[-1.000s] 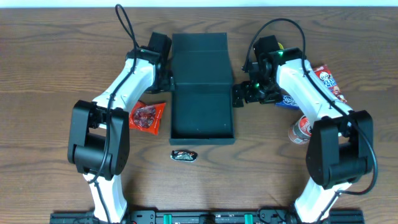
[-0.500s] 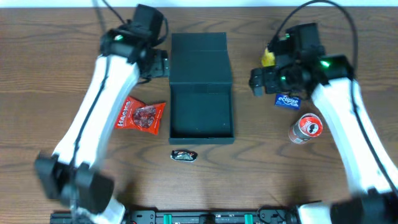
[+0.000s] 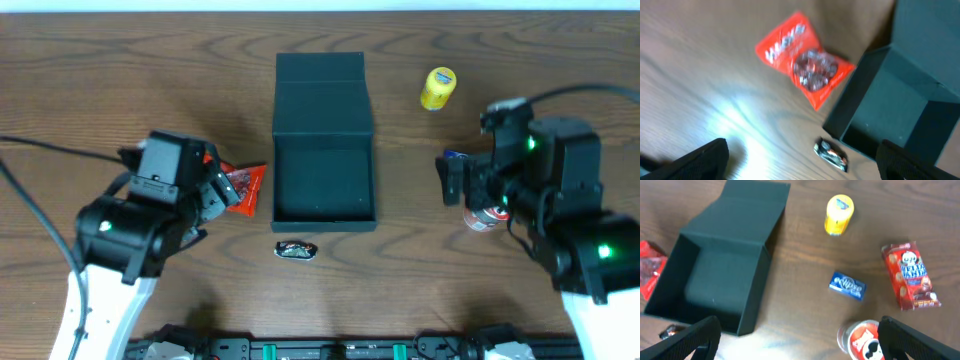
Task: Pack container
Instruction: 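Move the left gripper toward the red HACKS bag, then grasp the red HACKS bag with the left gripper and lift, then carry the HACKS bag into the black box and release it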
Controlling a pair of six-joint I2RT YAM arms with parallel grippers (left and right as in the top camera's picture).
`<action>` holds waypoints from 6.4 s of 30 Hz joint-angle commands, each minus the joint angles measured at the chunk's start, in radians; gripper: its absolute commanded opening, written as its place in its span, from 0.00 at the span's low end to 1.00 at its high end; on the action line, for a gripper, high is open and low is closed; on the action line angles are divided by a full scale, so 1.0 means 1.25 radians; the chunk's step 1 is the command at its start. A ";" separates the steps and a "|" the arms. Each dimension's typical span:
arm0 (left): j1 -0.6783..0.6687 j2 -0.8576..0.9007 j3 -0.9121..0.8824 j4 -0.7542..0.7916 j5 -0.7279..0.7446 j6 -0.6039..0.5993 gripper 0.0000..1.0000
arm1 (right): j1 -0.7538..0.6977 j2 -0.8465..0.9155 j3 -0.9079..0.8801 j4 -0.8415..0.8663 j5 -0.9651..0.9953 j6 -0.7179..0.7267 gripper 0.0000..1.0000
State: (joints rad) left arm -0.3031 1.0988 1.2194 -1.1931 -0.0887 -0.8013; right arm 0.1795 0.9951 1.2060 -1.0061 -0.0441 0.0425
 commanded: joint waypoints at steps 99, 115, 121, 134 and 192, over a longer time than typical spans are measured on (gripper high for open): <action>0.060 0.428 0.262 -0.054 0.128 0.191 0.06 | -0.002 -0.028 -0.070 0.019 0.035 0.025 0.99; -0.292 0.492 0.338 0.056 0.129 0.244 0.06 | -0.002 -0.028 -0.070 0.018 0.051 0.025 0.99; -0.335 0.571 0.338 0.108 0.177 0.170 0.06 | -0.002 -0.027 -0.070 0.018 0.051 0.025 0.99; -0.343 0.690 0.337 0.160 0.189 0.070 0.06 | -0.002 -0.027 -0.070 0.014 0.051 0.025 0.99; -0.343 0.663 0.513 -0.041 -0.035 0.063 0.93 | -0.002 -0.035 -0.070 0.011 0.060 0.025 0.99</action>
State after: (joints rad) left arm -0.7303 2.0045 1.8175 -1.2121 -0.0242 -0.7498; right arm 0.1795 0.9600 1.1217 -0.9901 0.0189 0.0608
